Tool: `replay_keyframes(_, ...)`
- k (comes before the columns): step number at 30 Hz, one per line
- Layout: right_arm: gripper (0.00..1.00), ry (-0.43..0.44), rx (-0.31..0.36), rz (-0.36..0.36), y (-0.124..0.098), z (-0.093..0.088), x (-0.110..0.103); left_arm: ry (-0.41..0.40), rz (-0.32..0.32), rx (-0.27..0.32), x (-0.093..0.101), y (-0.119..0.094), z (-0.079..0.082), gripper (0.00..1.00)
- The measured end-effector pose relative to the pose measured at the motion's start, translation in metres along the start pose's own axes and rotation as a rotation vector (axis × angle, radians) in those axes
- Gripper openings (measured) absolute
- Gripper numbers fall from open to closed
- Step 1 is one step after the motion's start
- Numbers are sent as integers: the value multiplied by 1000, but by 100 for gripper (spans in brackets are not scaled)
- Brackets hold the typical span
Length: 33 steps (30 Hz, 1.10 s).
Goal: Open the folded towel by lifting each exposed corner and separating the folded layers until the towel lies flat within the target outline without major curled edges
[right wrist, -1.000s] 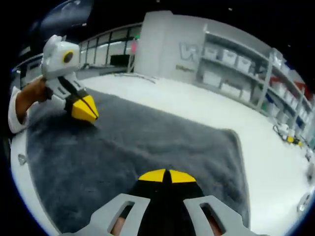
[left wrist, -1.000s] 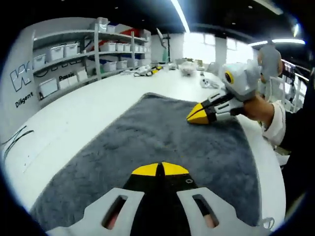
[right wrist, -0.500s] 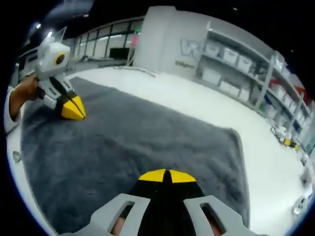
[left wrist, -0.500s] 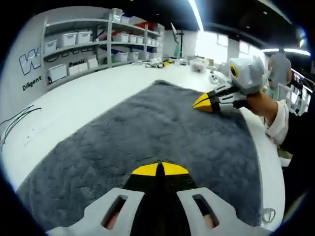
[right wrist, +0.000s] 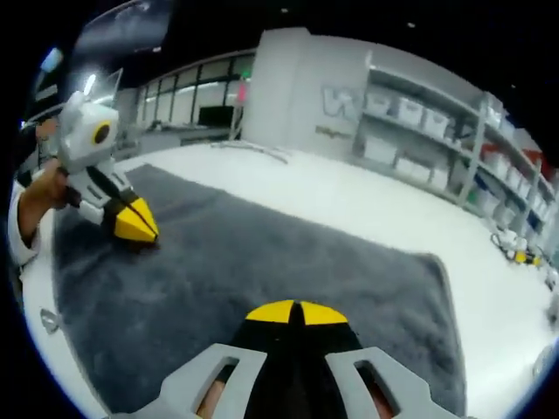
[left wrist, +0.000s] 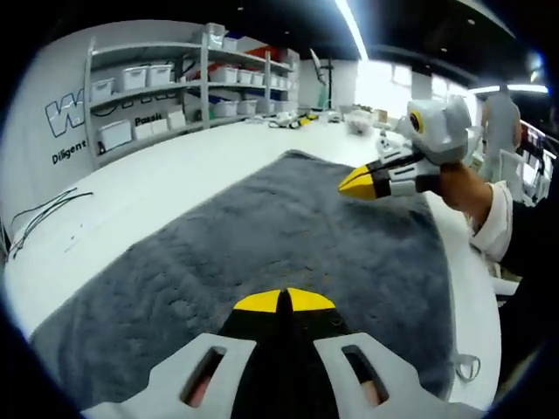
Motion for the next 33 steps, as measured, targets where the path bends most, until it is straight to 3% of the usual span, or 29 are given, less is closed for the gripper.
replay_keyframes(7, 0, 16, -32, 35, 4, -11, -6, -76, 75, 32, -17, -35, -17, 1)
replay_keyframes(10, 0, 10, -48, 43, 5, -15, -9, -116, 93, 85, -19, -47, -20, 1)
replay_keyframes(15, 0, -4, -38, 43, 4, -16, -9, -144, 154, 101, -29, -66, -32, 1)
replay_keyframes(23, 0, -37, -38, 23, 5, -16, -11, -120, 206, 73, -24, -70, -49, 1)
replay_keyframes(25, 0, -49, -38, 16, 5, -16, -10, -87, 245, 34, -29, -70, -56, 1)
replay_keyframes(29, 0, -81, -41, 21, 2, -16, -8, -125, 214, 93, -30, -76, -60, 1)
replay_keyframes(30, 0, -135, -42, 2, -3, -17, -5, -147, 209, 99, -30, -78, -61, 1)
replay_keyframes(33, 0, -106, 2, 3, -14, -19, -3, -147, 230, 112, -31, -87, -64, 1)
Point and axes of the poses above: the point that each gripper's makers call its tool centre point, and the gripper's own axes: y roughly forward along the fingers, x roughly to its right, z roughly out of its top, the point moved 9 cm from there along -y, roughly backward along the fingers, and after that the axes turned 13 degrees about -y, right-handed, at the moved point
